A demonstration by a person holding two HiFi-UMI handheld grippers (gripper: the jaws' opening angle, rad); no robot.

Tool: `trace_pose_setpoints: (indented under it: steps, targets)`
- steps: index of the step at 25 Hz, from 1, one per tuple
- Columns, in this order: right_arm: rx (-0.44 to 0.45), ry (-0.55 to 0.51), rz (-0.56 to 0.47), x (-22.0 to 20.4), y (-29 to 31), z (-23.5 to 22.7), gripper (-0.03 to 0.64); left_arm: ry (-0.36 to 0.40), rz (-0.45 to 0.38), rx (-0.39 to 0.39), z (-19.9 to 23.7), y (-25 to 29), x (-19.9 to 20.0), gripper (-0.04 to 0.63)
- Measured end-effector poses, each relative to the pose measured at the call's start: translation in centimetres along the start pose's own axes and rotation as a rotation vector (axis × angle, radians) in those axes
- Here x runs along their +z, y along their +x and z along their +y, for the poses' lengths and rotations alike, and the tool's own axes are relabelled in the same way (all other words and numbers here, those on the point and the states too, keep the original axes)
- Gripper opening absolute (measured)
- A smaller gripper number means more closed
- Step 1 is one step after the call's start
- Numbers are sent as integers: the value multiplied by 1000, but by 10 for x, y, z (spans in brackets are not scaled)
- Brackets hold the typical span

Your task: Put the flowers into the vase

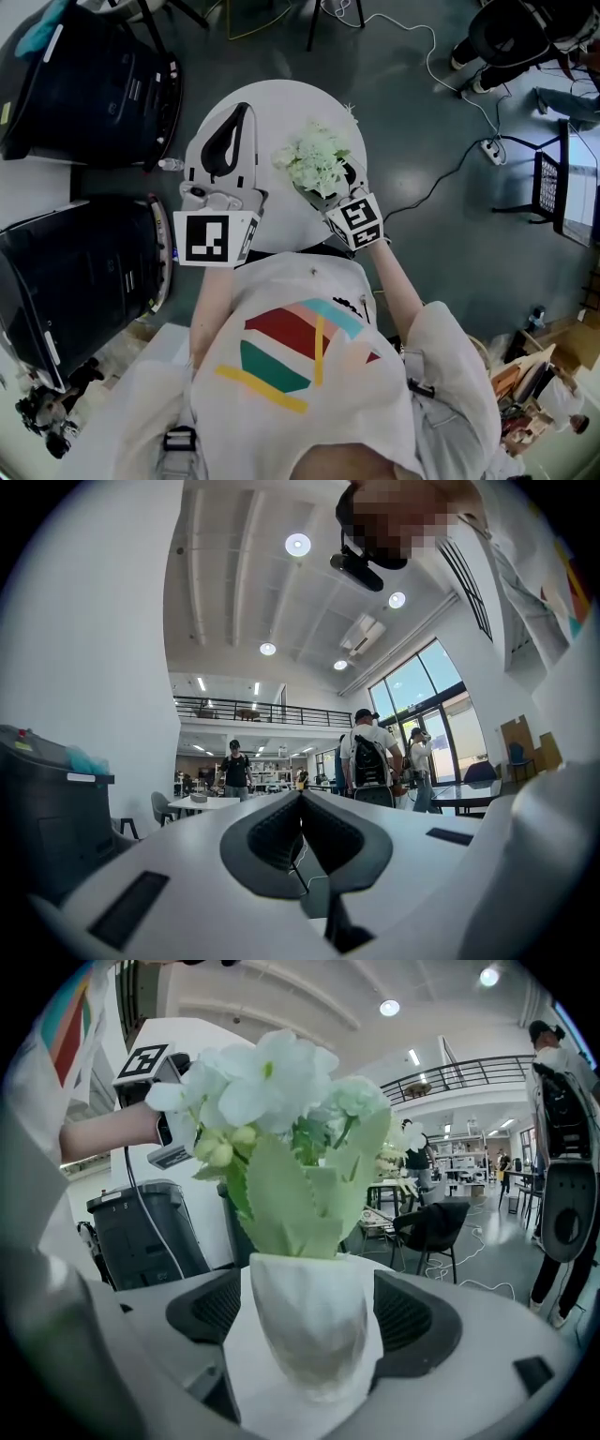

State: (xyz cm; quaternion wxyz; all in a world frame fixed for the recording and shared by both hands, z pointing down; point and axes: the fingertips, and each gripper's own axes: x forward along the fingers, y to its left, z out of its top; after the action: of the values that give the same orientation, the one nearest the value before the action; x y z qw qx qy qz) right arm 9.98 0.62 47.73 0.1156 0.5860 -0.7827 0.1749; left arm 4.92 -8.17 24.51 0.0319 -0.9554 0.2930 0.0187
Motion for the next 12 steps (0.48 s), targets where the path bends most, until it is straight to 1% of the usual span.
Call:
trace_pose_setpoints:
  steps: [12]
  targets:
    - [19, 45, 103, -41, -16, 6, 422, -4, 7, -25, -8, -1, -5, 6]
